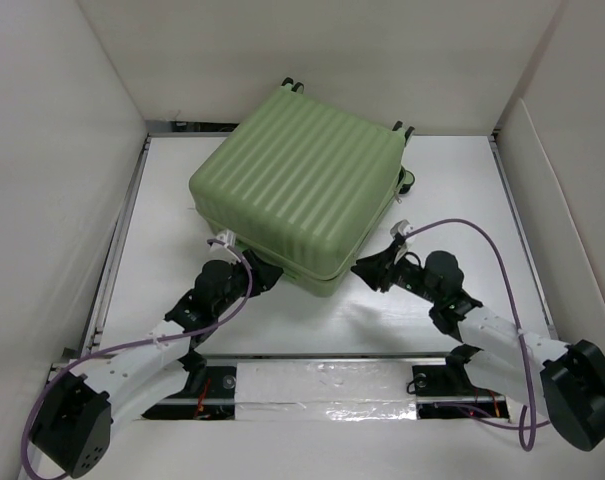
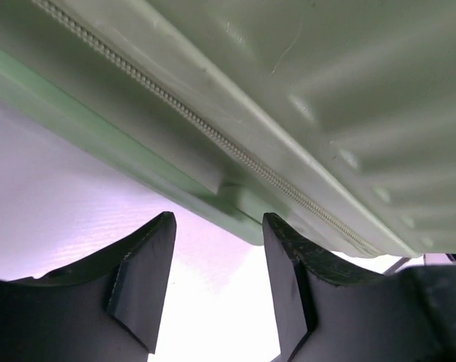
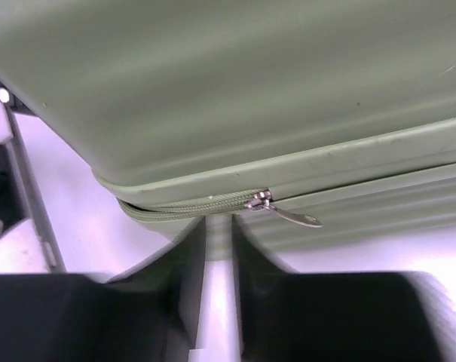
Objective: Pack the luggage
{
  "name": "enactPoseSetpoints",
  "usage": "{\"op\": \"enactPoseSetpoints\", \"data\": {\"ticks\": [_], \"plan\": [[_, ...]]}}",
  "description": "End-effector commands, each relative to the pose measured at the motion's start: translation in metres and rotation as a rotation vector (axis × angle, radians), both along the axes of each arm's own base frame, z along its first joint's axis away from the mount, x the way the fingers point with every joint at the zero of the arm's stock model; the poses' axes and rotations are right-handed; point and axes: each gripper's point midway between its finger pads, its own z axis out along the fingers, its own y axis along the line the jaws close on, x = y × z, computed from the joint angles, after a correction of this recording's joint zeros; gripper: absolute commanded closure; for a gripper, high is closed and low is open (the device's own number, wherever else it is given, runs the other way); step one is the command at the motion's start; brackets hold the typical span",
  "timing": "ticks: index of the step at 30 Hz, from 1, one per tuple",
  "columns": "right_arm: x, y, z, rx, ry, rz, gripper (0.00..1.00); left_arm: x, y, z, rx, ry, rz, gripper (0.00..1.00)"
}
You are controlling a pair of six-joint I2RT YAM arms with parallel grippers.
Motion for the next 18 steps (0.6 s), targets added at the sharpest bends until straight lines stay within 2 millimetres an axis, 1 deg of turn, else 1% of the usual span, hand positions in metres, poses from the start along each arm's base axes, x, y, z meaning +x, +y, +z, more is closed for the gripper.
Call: {"op": "enactPoseSetpoints", "data": {"ticks": [1,3,4,6,9,10,11,13,14,18], "plan": [[-0.003,-0.006,-0.006,0.000,0.013,-0.036,0.62,-0.006,-0.004,0.002,0.000,-0.011,-0.043,0.53],[0.000,-0.007,-0.007,-0.004,0.013,-0.049,0.53,-0.008,-0.004,0.002,-0.004,-0.013,-0.045,0.53],[0.004,-0.008,-0.006,-0.007,0.008,-0.065,0.53,-0.009,-0.004,0.002,-0.007,-0.013,-0.051,0.53],[0.011,-0.009,0.002,0.004,-0.014,-0.078,0.53,-0.009,-0.006,0.004,-0.014,-0.018,-0.056,0.53],[0.018,-0.007,0.003,-0.003,-0.024,-0.073,0.54,-0.011,-0.008,0.004,-0.024,-0.019,-0.073,0.53],[0.021,-0.005,0.009,-0.005,-0.040,-0.060,0.54,-0.011,-0.009,0.006,-0.029,-0.023,-0.079,0.53],[0.022,-0.003,0.006,-0.016,-0.033,-0.052,0.54,-0.011,-0.010,0.006,-0.032,-0.023,-0.083,0.53],[0.026,-0.001,0.006,-0.027,-0.042,-0.049,0.54,-0.011,-0.012,0.006,-0.032,-0.023,-0.096,0.53],[0.031,-0.002,0.004,-0.032,-0.037,-0.058,0.53,-0.011,-0.013,0.005,-0.033,-0.021,-0.100,0.53],[0.042,-0.001,0.006,-0.020,-0.055,-0.075,0.53,-0.011,-0.016,-0.001,-0.026,-0.005,-0.109,0.53]]}}
